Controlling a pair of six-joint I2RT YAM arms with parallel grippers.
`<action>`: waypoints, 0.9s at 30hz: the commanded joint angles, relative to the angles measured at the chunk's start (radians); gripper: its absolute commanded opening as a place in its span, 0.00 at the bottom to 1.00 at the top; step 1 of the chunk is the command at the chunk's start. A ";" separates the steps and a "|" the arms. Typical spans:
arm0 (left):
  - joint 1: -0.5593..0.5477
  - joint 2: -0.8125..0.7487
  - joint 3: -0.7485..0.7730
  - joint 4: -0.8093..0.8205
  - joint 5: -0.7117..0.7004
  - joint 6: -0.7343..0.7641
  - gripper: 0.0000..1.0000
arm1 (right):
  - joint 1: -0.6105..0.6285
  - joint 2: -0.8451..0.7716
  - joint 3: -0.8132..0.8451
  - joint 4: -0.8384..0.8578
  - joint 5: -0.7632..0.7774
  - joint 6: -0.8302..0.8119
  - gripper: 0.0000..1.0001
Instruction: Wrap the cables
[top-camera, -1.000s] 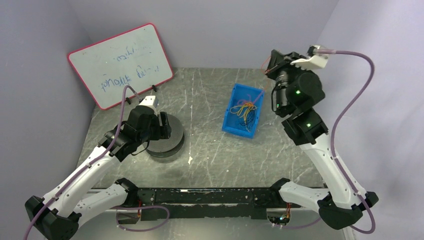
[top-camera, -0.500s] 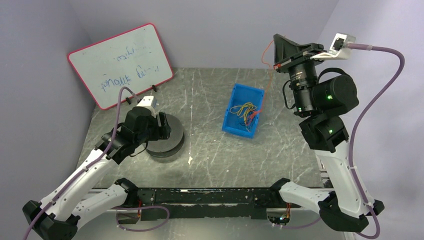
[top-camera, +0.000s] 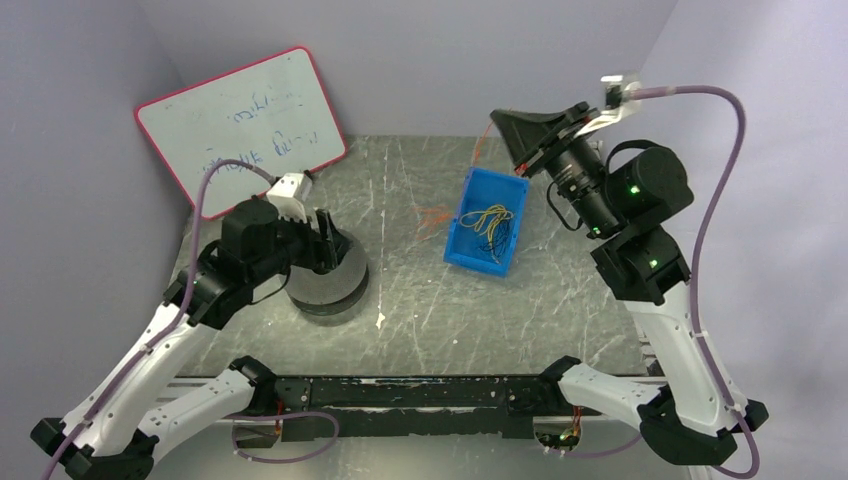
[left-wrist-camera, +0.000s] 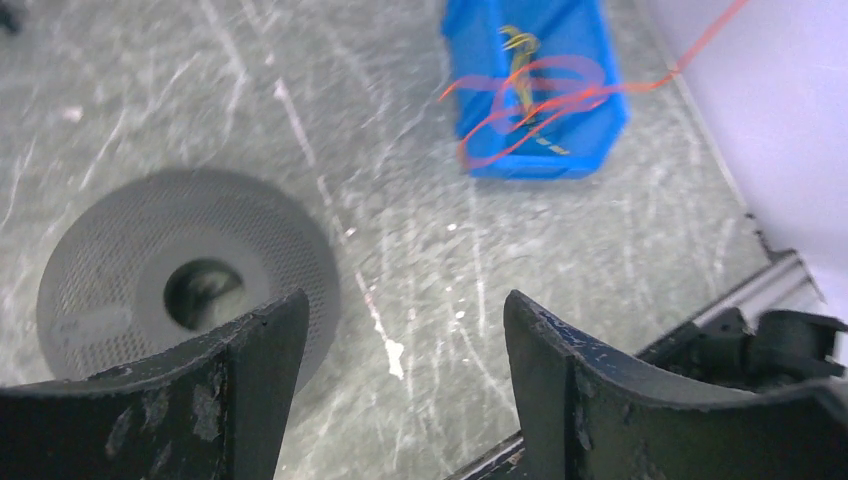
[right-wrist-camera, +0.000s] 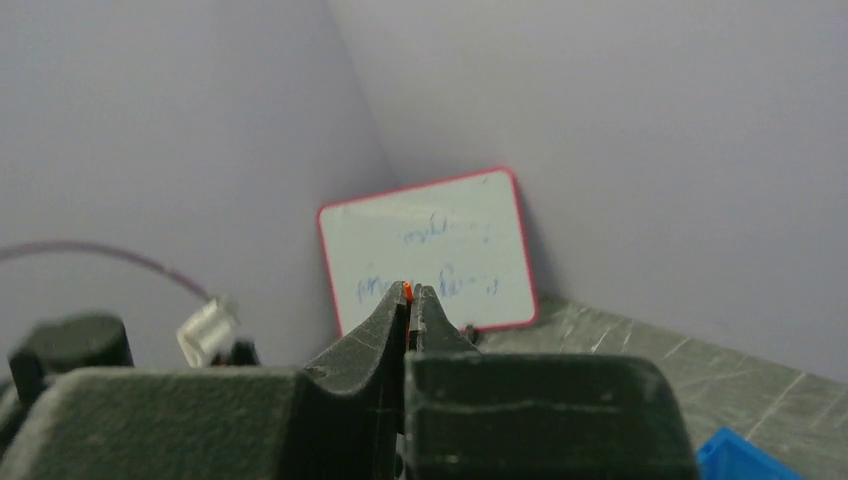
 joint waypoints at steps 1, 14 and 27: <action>0.005 -0.009 0.090 0.060 0.188 0.086 0.76 | -0.005 -0.024 -0.065 -0.029 -0.214 -0.042 0.00; 0.005 0.009 0.133 0.253 0.746 0.131 0.78 | -0.006 -0.065 -0.216 -0.013 -0.640 -0.065 0.00; -0.030 0.141 0.119 0.516 0.935 0.056 0.82 | -0.004 -0.082 -0.465 0.333 -0.887 0.229 0.00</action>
